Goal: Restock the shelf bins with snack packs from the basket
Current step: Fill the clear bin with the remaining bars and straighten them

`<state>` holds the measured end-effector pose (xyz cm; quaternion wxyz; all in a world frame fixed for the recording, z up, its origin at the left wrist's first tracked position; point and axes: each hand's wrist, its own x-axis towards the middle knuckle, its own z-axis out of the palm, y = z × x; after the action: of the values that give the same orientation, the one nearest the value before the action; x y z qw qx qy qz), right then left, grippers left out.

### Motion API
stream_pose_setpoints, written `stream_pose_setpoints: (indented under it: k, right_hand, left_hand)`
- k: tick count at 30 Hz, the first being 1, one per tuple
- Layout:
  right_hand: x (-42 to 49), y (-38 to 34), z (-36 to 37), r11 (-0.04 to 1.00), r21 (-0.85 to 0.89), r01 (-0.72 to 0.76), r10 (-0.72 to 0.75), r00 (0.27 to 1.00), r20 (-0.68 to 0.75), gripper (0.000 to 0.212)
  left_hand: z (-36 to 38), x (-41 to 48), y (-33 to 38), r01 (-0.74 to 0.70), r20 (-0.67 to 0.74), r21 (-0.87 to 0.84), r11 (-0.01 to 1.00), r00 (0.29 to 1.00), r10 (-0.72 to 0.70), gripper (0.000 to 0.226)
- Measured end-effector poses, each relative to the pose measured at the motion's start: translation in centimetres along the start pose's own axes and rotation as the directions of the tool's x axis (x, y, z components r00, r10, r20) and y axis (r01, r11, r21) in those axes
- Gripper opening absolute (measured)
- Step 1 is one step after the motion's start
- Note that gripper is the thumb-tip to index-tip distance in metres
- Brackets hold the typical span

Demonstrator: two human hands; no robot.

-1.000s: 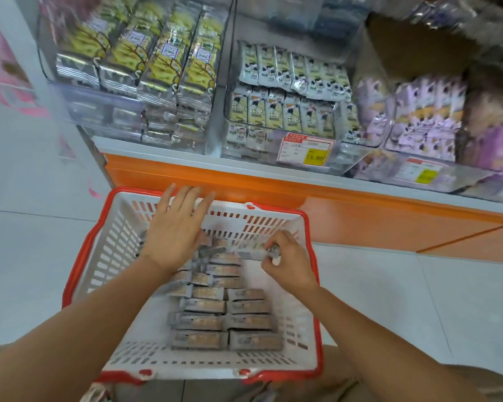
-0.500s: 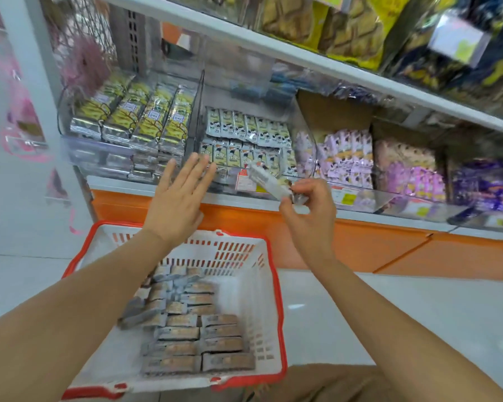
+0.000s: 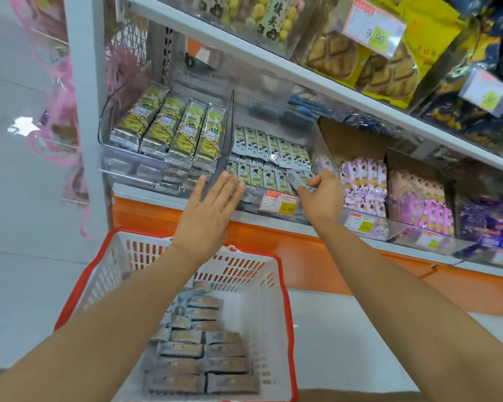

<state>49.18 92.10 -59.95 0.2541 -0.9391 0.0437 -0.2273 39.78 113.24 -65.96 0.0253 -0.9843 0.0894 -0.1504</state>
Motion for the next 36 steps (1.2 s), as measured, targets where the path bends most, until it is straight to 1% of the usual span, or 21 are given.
stream_pose_setpoints:
  k: [3,6,9,12,15,18,21,24,27,29,33,36]
  right_hand:
    - [0.3,0.2,0.4,0.997,-0.074,-0.018,0.021,0.999,0.046,0.016]
    - [0.6,0.3,0.3,0.987,-0.158,0.007,0.010,0.994,0.106,0.023]
    - [0.6,0.2,0.1,0.987,-0.163,0.010,0.011,0.991,0.130,0.019]
    - [0.2,0.0,-0.2,0.991,-0.131,0.032,-0.013,0.989,0.146,0.019]
    - [-0.2,0.6,-0.4,0.996,-0.076,0.039,-0.026,0.985,0.169,0.024]
    - [-1.1,1.3,-0.8,0.999,0.001,0.035,-0.035,0.984,0.176,0.034]
    - [-3.4,1.1,-1.8,0.990,0.083,0.115,-0.126,0.982,0.143,0.030]
    - [-6.1,0.9,-2.8,0.953,0.200,0.229,-0.257,0.958,0.128,0.027]
    - [-8.6,0.8,-2.7,0.931,0.222,0.290,-0.334,0.922,0.197,0.024]
    - [-10.0,0.9,-2.2,0.921,0.231,0.315,-0.368,0.896,0.248,0.024]
    - [-12.1,1.4,-0.6,0.912,0.242,0.330,-0.400,0.844,0.358,0.024]
    - [-13.4,2.2,1.5,0.923,0.214,0.319,-0.383,0.803,0.456,0.024]
  left_hand:
    - [0.1,0.0,-0.2,-0.007,-0.032,-0.027,1.000,0.999,0.007,0.083]
    - [0.3,-0.1,-0.3,-0.014,-0.047,-0.043,0.999,0.999,0.012,0.083]
    - [0.3,0.0,-0.2,-0.010,-0.036,-0.043,0.999,0.999,0.008,0.082]
    - [0.0,-0.1,0.0,-0.006,-0.013,-0.013,1.000,1.000,0.005,0.082]
    - [-0.3,-0.2,0.0,-0.006,0.004,0.005,1.000,1.000,0.006,0.083]
    - [-0.5,-0.2,0.2,0.002,0.024,0.041,0.999,1.000,-0.003,0.085]
    - [-1.2,-0.2,0.5,0.007,0.061,0.063,0.998,0.998,-0.011,0.086]
    - [-2.1,-0.2,0.7,0.008,0.097,0.031,1.000,0.995,-0.011,0.085]
    - [-2.9,0.0,0.3,-0.011,0.133,-0.020,1.000,0.991,0.014,0.085]
    - [-2.9,-0.5,-0.2,-0.031,0.117,-0.036,0.999,0.992,0.035,0.086]
    - [-0.8,-3.0,-1.2,-0.045,0.030,-0.042,0.998,0.998,0.046,0.089]
    - [1.6,-4.5,-1.8,-0.038,0.046,-0.043,0.998,0.998,0.040,0.088]
